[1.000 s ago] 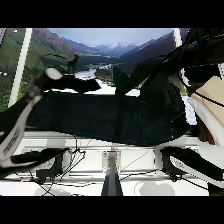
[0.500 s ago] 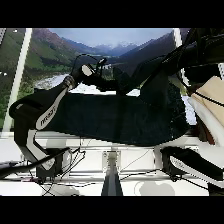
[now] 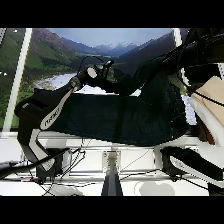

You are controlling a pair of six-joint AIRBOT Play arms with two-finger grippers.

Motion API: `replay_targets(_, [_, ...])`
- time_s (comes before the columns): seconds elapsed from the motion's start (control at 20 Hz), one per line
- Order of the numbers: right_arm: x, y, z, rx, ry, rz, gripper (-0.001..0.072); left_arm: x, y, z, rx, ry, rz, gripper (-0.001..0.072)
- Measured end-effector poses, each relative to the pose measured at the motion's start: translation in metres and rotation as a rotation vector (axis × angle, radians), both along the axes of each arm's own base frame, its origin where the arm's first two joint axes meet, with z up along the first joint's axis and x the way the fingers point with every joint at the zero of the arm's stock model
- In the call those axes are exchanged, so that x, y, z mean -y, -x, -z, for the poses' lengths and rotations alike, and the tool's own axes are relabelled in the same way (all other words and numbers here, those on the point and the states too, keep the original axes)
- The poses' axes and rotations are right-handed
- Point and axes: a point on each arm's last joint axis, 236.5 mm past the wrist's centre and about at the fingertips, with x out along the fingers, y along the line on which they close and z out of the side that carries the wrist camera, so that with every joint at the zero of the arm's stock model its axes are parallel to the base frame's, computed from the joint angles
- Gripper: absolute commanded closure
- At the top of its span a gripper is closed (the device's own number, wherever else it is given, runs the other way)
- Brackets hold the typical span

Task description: Fold the clothes and pants, and hang the long-sleeved shirts on hangers.

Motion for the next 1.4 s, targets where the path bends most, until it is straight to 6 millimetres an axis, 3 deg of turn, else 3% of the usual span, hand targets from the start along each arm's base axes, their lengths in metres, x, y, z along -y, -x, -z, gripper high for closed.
replay_targets(0.15, [0.000, 0.000, 0.000, 0.002, -0.001, 0.000, 0.0678, 0.000, -0.009, 0.002, 0.050, -0.011, -0.004, 0.0674])
replay_targets(0.55, [0.000, 0.000, 0.000, 0.002, -0.001, 0.000, 0.0678, 0.005, -0.046, -0.017, 0.159, 0.036, -0.108, 0.0685])
replay_targets(0.7, [0.001, -0.001, -0.001, 0.007, 0.001, 0.002, 0.0678, -0.001, -0.067, -0.043, 0.225, 0.055, -0.133, 0.0685])
replay_targets(0.8, [0.002, -0.007, -0.004, 0.032, 0.003, 0.011, 0.0678, -0.014, -0.083, -0.070, 0.304, 0.052, -0.141, 0.0686])
replay_targets(0.9, [0.008, -0.017, -0.007, 0.065, 0.008, 0.034, 0.0678, -0.040, -0.100, -0.105, 0.393, 0.036, -0.158, 0.0685])
replay_targets(1.1, [0.038, -0.053, -0.003, 0.112, 0.015, 0.135, 0.0678, -0.123, -0.126, -0.186, 0.554, -0.015, -0.230, 0.0685])
replay_targets(1.25, [0.063, -0.094, 0.018, 0.121, 0.013, 0.216, 0.0678, -0.202, -0.131, -0.242, 0.660, -0.092, -0.311, 0.0685])
replay_targets(1.4, [0.074, -0.147, 0.051, 0.137, -0.031, 0.292, 0.0677, -0.275, -0.129, -0.278, 0.727, -0.171, -0.410, 0.0685])
